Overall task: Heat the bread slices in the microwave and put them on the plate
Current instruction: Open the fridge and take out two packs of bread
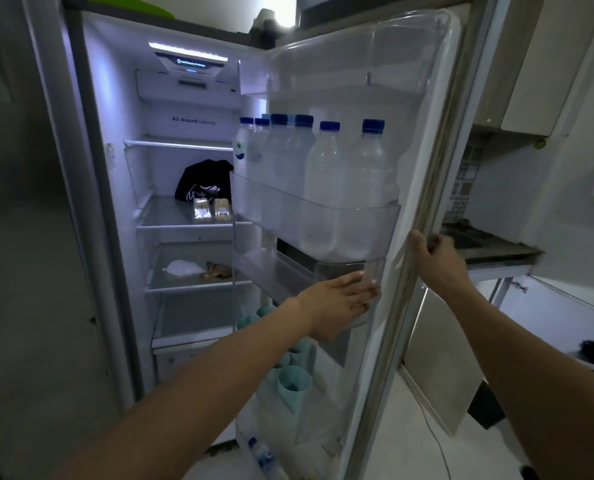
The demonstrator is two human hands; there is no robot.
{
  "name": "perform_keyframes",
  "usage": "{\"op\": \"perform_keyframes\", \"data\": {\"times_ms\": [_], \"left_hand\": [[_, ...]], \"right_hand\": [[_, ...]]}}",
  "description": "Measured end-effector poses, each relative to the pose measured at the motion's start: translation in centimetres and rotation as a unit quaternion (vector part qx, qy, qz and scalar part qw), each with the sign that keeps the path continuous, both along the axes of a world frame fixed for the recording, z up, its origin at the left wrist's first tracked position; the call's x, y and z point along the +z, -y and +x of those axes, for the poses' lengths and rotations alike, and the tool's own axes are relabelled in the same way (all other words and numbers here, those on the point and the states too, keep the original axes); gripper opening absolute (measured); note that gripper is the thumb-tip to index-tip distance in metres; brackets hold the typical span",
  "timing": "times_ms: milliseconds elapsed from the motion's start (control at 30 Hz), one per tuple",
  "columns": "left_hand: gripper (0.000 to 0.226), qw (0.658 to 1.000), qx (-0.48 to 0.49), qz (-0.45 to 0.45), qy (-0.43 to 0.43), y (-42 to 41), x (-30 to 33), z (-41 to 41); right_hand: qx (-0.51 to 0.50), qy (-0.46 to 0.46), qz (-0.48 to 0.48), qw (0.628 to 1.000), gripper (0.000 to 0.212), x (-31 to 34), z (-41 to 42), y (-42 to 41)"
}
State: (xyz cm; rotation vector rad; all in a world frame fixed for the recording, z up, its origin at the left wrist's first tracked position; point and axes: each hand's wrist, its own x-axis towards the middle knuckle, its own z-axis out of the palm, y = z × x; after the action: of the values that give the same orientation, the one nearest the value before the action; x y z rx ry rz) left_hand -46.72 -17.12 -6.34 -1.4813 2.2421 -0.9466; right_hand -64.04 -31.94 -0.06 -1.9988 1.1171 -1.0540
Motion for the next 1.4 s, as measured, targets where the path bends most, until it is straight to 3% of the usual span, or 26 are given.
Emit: {"op": "perform_keyframes", "data": {"times_ms": [100, 167, 200, 267, 300, 333, 400, 500, 633, 967, 1133, 1267, 1400], "left_hand": [[0.027, 0.974, -0.110, 0.016, -0.200, -2.4, -0.3, 1.4], [0.020, 0.958, -0.099, -0.010, -0.269, -5.0, -1.5, 3.1], [0.018, 0.952, -0.085, -0.031, -0.291, -6.1, -2.2, 3.8], [0.012, 0.945, -0.027, -0.071, -0.318, -8.8, -3.6, 6.9], [0.011, 0.942, 0.005, -0.091, -0.322, -9.9, -4.1, 8.8], [0.010, 0.939, 0.047, -0.109, -0.323, -11.1, -4.5, 11.1], [0.012, 0.927, 0.141, -0.127, -0.324, -13.3, -5.0, 15.6], [0.038, 0.891, 0.249, -0.161, -0.344, -16.1, -5.1, 21.3], [0.049, 0.862, 0.319, -0.171, -0.356, -18.5, -5.1, 28.1], [0.064, 0.818, 0.325, -0.169, -0.444, -18.2, -4.4, 42.0], [0.071, 0.748, 0.339, -0.189, -0.538, -14.2, -3.8, 46.5], [0.073, 0.665, 0.352, -0.221, -0.620, -9.9, -3.2, 49.6], [0.072, 0.631, 0.365, -0.225, -0.647, -5.0, -2.5, 53.5]], "right_hand": [[-0.006, -0.105, 0.041, 0.994, 0.064, -4.4, 0.0, -1.6], [0.031, -0.295, 0.080, 0.952, 0.059, -7.6, 0.7, -3.2], [0.069, -0.413, 0.090, 0.904, 0.057, -9.0, 0.8, -4.2], [0.197, -0.617, 0.109, 0.754, 0.068, -12.3, 2.5, -6.7], [0.240, -0.665, 0.148, 0.692, 0.074, -13.4, 3.8, -8.2], [0.256, -0.671, 0.187, 0.670, 0.079, -14.8, 5.5, -9.4], [0.267, -0.638, 0.206, 0.693, 0.077, -16.8, 9.9, -11.9], [0.345, -0.585, 0.095, 0.728, 0.055, -16.6, 16.9, -16.1], [0.411, -0.519, 0.010, 0.749, 0.060, -15.5, 26.4, -18.9], [0.260, -0.322, 0.008, 0.910, 0.068, -15.2, 47.3, -16.4], [0.209, -0.272, 0.014, 0.939, 0.065, -13.3, 53.6, -13.4], [0.160, -0.229, -0.004, 0.960, 0.070, -11.3, 57.6, -9.7], [0.130, -0.222, -0.015, 0.966, 0.067, -10.0, 61.8, -4.5]]}}
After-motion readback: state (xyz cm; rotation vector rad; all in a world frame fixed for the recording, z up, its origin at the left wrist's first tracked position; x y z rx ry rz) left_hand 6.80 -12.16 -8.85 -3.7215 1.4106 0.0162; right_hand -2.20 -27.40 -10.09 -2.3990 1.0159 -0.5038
